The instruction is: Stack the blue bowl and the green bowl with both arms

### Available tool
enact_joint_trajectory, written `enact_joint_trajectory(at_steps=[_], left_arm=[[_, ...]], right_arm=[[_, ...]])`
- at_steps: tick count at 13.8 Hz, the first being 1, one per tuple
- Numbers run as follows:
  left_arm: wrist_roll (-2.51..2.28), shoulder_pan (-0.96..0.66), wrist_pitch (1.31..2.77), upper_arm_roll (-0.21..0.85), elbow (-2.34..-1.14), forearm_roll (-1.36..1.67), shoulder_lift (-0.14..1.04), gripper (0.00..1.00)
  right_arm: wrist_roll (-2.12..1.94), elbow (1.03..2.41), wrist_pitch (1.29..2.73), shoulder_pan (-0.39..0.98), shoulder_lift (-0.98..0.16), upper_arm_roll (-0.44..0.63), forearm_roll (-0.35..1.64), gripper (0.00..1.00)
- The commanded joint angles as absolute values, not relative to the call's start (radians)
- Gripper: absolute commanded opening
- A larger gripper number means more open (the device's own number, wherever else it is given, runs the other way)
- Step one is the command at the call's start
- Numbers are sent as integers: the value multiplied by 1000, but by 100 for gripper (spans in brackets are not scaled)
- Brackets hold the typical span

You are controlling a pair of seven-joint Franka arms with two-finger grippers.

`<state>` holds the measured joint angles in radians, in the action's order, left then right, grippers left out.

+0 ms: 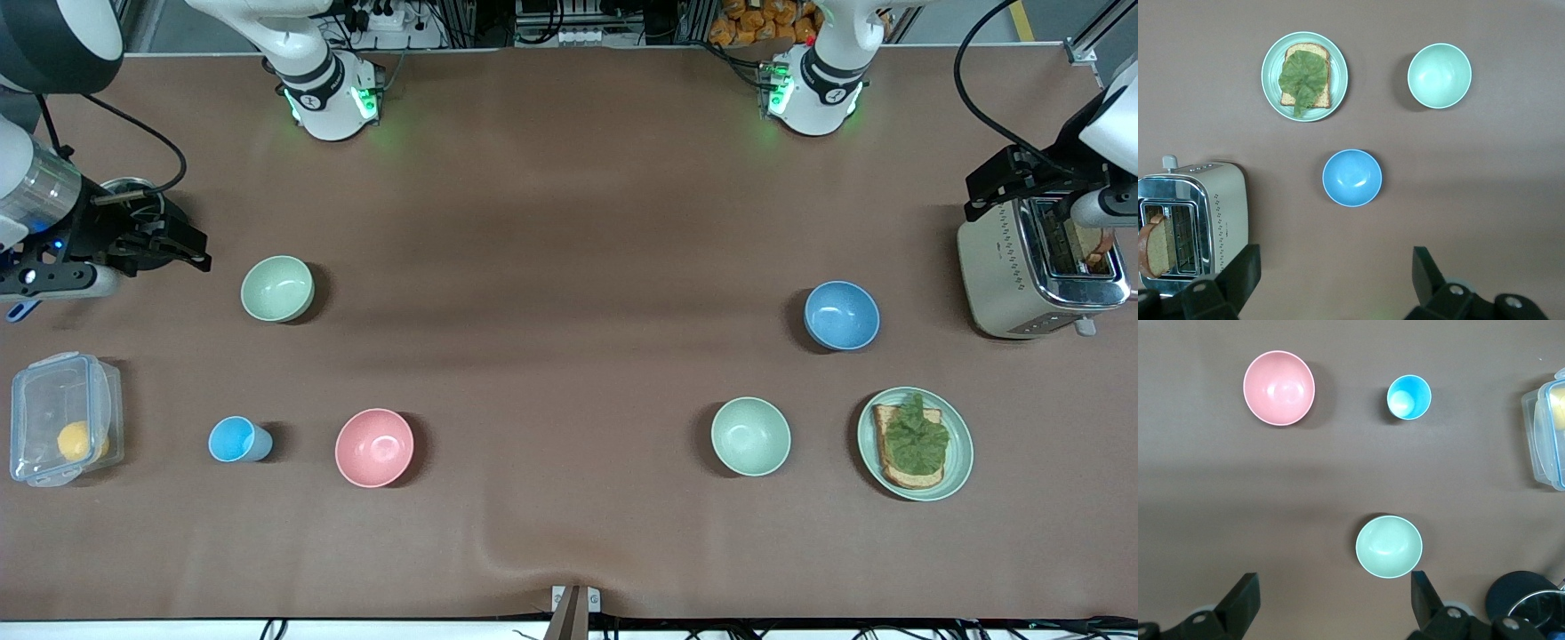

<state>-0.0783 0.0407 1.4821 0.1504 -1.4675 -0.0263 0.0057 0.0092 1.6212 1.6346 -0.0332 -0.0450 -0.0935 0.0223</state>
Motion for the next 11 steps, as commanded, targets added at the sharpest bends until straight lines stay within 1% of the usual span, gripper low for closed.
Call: enact_joint_trajectory(at_steps=[1,6,9,11], left_arm=[[-58,34,1473,138,-1479,-6,-14,100],[-60,44,1473,140,-1479,-3,-2,100],[-64,28,1474,149,-1473,-21,69,100],[-64,29,1477,150,-1479,-18,138,100]], right_arm=[[21,1618,1621,-49,-40,-104,8,100],[21,1620,1618,-49,-41,-101,8,100],[21,1620,1620,-52,-44,-98,9,100],[20,1620,1621,-54,-52,-98,8,100]])
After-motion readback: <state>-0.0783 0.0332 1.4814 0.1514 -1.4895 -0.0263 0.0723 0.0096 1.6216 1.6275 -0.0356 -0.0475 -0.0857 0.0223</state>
